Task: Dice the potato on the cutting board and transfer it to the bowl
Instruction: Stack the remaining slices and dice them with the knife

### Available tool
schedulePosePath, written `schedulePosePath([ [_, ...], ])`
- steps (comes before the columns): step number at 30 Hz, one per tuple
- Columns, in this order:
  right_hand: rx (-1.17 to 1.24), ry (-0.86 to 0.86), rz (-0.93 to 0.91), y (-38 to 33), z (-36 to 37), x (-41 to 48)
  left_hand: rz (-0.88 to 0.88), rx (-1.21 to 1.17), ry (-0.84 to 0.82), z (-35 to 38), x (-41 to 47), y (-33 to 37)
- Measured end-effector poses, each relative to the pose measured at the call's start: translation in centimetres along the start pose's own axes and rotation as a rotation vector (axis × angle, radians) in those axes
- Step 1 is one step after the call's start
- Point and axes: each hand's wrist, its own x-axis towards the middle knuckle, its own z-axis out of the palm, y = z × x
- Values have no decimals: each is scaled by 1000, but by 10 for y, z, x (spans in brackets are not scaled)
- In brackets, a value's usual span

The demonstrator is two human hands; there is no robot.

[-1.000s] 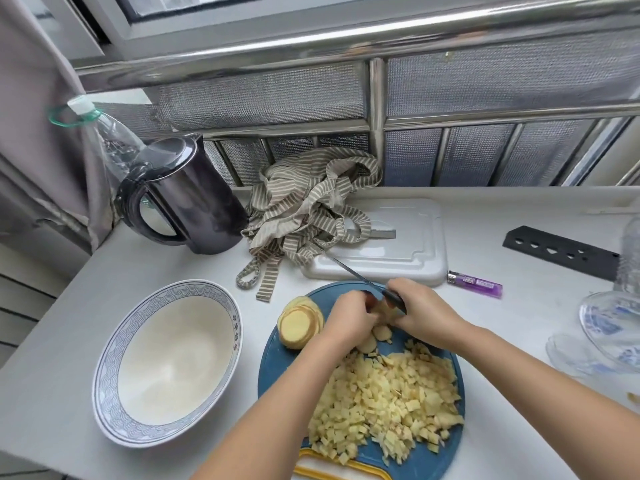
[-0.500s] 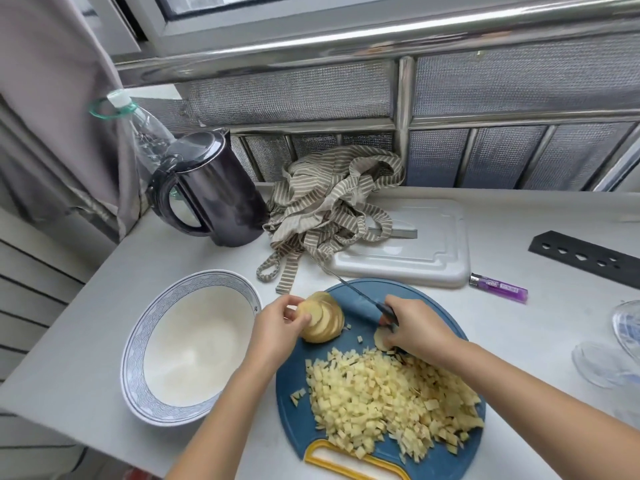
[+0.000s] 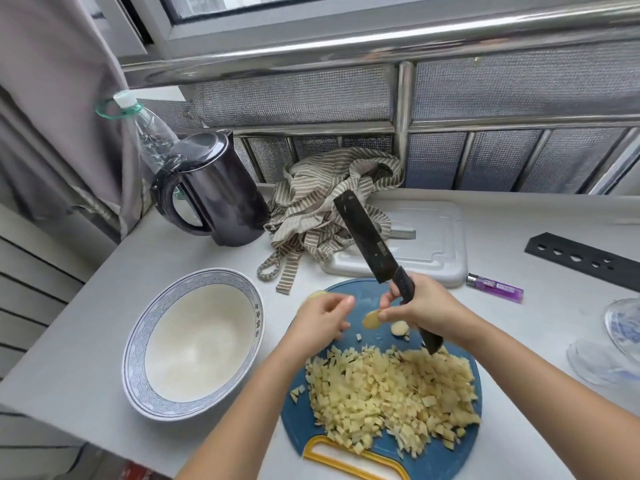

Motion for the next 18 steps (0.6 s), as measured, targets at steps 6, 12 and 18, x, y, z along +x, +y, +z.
schedulePosePath([
  [6,26,-58,-83,-18,-9,-6,-266,-652,-418,4,9,3],
  [12,-593,40,-26,10,-13,6,-47,-228,119,-22,10,-10],
  [18,-733,67,19,41,-2,8,60,183,344,-34,13,-33],
])
